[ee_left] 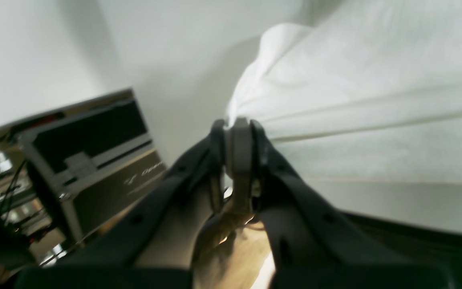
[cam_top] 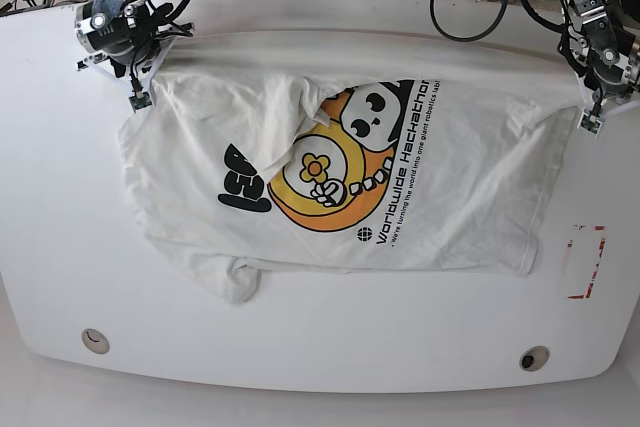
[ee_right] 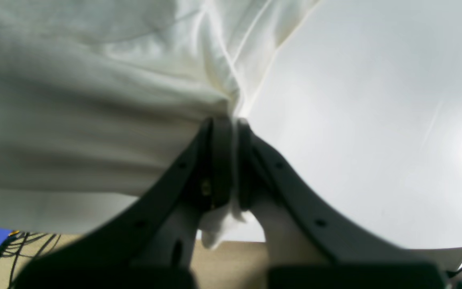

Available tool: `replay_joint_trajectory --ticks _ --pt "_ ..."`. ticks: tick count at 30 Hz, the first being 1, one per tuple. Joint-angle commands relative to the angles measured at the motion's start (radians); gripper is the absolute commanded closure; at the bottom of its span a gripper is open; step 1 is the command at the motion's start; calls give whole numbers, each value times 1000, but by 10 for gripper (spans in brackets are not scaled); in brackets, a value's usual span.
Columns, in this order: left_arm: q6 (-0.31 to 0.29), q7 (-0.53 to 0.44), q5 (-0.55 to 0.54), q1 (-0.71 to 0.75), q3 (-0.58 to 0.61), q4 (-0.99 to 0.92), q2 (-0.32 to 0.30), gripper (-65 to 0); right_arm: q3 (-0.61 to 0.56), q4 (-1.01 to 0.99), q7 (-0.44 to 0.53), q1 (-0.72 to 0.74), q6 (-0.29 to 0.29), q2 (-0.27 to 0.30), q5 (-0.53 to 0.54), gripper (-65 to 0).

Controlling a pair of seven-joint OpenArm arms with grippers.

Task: Fold the T-shirt properly
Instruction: 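Lay the shirt flat by pulling both grippers back across the table, then open both grippers to release the shirt shoulders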

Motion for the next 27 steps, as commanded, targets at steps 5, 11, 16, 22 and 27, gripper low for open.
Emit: replay_joint_trajectory --ticks 5,11,16,22,27 --pt "10 -39 30 -8 4 -72 -39 0 5 11 3 -35 -9 12 -20 -6" --pt "10 -41 34 -62 50 -89 -47 0 3 -8 3 -44 -9 14 -23 -6" --pt "10 -41 36 -104 53 -107 -47 0 3 -9 18 -61 -9 14 -23 -6" --pt "10 -42 36 -151 57 -167 -71 0 3 -9 54 -78 -9 14 -24 -6" --pt "10 -42 30 -183 93 -225 -100 0 3 -11 74 -90 -9 14 -15 -6"
